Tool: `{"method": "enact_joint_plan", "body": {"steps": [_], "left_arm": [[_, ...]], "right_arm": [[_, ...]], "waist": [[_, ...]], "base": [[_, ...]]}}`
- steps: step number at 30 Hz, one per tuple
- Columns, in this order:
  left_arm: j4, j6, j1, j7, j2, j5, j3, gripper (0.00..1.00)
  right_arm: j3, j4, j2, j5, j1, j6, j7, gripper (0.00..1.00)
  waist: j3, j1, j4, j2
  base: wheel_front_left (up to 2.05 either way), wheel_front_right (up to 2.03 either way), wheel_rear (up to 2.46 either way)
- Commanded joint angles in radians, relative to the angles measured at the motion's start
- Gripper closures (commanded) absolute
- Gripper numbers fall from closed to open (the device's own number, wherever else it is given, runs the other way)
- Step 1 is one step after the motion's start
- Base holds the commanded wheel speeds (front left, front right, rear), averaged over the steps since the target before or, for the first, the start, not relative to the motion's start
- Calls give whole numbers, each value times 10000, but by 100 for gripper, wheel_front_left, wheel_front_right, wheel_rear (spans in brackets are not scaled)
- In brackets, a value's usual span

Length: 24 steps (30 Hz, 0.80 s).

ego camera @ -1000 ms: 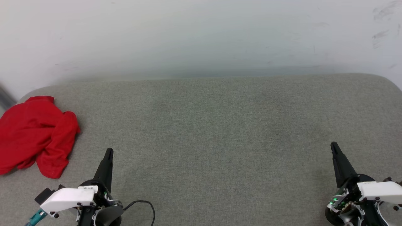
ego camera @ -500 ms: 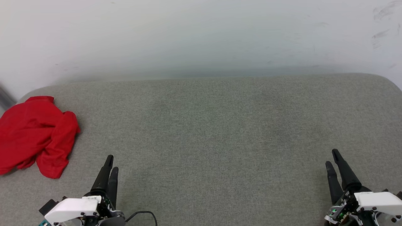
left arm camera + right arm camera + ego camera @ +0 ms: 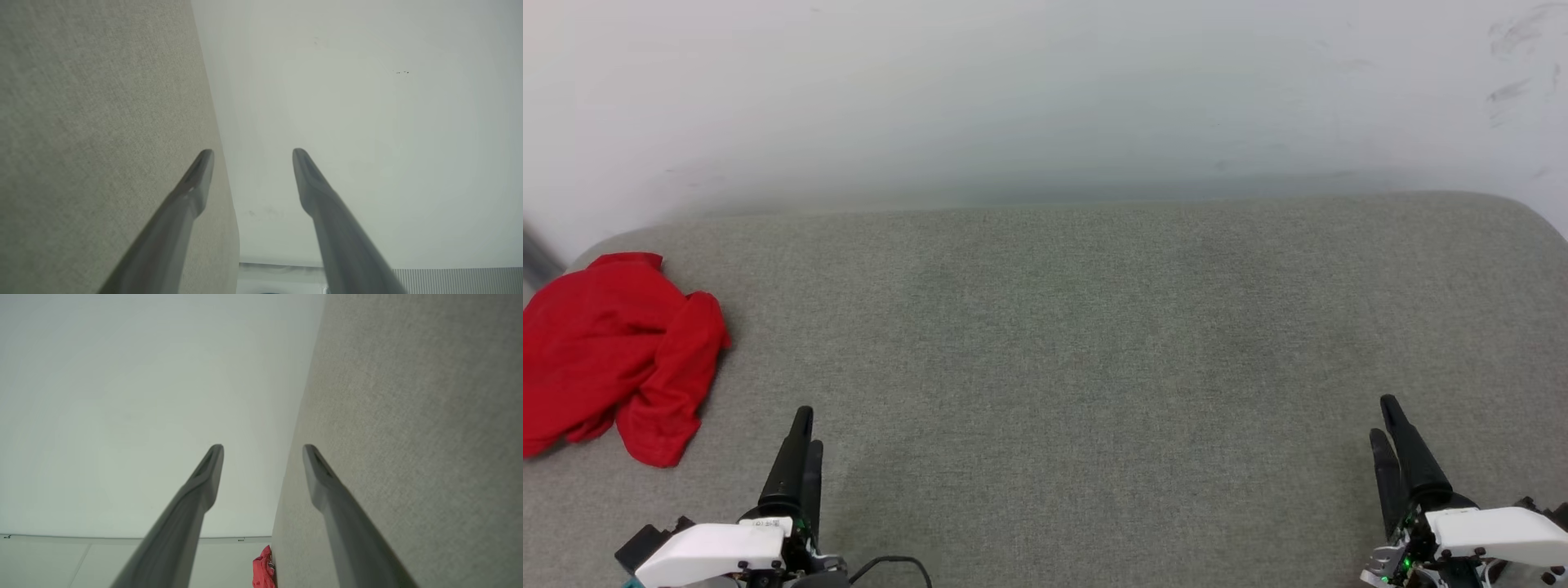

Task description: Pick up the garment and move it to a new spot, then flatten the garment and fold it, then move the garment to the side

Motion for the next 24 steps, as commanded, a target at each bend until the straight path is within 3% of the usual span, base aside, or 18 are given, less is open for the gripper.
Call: {"method": "enact_joint_plan", "body": {"steps": [1, 8, 24], "left_arm": [[-209, -13, -7, -114, 18, 220, 46, 0], [-405, -15, 140, -416, 20, 972, 377, 0], [-1463, -20, 284, -989, 24, 3645, 1010, 0]], "right_arm": [[29, -205, 0, -334, -89, 0, -114, 0], [-81, -376, 2, -1565, -58, 0, -416, 0], [302, -1524, 5, -5706, -61, 0, -994, 0]], "waist": [[-5, 0, 0, 0], [-21, 0, -18, 0], [-22, 0, -40, 0]], "base": [[0, 0, 0], [0, 0, 0], [0, 0, 0]]}}
